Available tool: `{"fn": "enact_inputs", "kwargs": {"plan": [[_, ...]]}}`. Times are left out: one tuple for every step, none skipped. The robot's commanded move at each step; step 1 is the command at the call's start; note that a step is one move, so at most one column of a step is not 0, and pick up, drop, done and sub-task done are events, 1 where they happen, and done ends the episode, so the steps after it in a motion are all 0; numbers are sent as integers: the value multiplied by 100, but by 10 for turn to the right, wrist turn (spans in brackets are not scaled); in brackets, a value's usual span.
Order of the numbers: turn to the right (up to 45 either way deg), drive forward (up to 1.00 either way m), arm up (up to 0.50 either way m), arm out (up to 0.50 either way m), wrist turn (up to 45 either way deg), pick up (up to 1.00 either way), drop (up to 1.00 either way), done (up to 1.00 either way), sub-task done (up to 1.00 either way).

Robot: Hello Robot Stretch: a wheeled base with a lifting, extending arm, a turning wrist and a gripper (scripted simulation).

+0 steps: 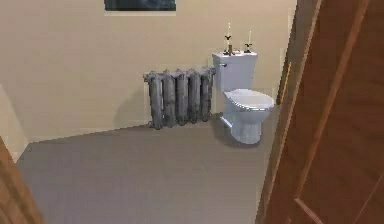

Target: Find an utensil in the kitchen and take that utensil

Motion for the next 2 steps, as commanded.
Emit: {"fn": "enact_inputs", "kwargs": {"plan": [[0,40,0,0,0,0,0,0,0],[-390,0,0,0,0,0,0,0,0]]}}
